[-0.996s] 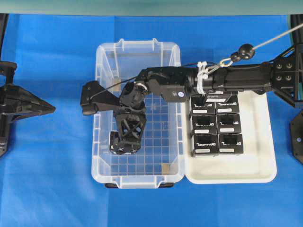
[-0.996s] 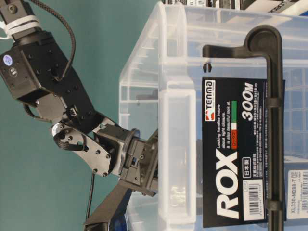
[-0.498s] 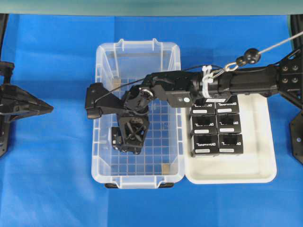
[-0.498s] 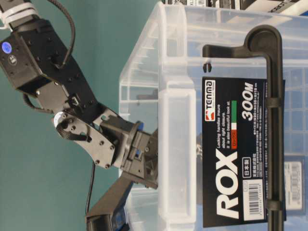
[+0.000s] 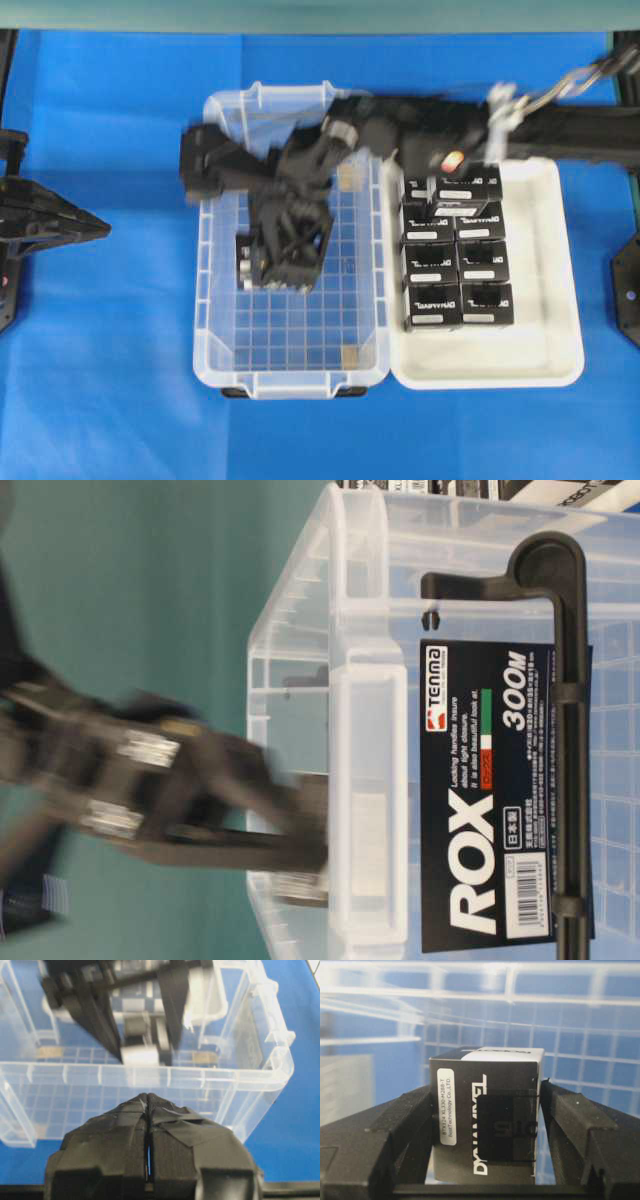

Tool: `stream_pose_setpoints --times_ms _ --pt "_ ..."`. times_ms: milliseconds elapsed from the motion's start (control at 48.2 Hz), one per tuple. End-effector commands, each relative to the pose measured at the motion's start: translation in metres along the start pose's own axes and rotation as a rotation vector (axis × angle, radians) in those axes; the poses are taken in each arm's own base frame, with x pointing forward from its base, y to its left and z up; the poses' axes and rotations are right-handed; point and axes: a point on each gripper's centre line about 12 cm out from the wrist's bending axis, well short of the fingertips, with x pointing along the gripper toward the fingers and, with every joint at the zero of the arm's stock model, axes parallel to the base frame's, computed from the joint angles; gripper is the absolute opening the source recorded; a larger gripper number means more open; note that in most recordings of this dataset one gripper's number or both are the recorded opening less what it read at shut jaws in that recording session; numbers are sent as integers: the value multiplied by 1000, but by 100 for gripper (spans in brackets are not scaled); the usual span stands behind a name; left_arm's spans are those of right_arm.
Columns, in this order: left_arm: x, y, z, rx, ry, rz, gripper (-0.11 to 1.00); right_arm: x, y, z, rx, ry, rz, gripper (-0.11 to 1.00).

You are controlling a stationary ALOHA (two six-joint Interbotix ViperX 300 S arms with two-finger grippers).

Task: Pick the box from inside the plastic case
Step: 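Lift the black box up out of the clear case, then carry the black box right over the white tray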

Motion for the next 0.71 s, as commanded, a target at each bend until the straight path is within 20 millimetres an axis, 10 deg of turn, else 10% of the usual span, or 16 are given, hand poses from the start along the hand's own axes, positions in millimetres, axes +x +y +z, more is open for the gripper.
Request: stream_pose_setpoints --times_ms 0,353,685 --pt "0 0 5 3 -12 1 -6 -43 8 13 -28 -53 -1 67" --pt "0 0 4 4 -11 1 -6 -147 31 -17 -61 33 32 67" --pt "-1 0 5 4 -14 1 -6 -140 29 -92 -33 220 2 67"
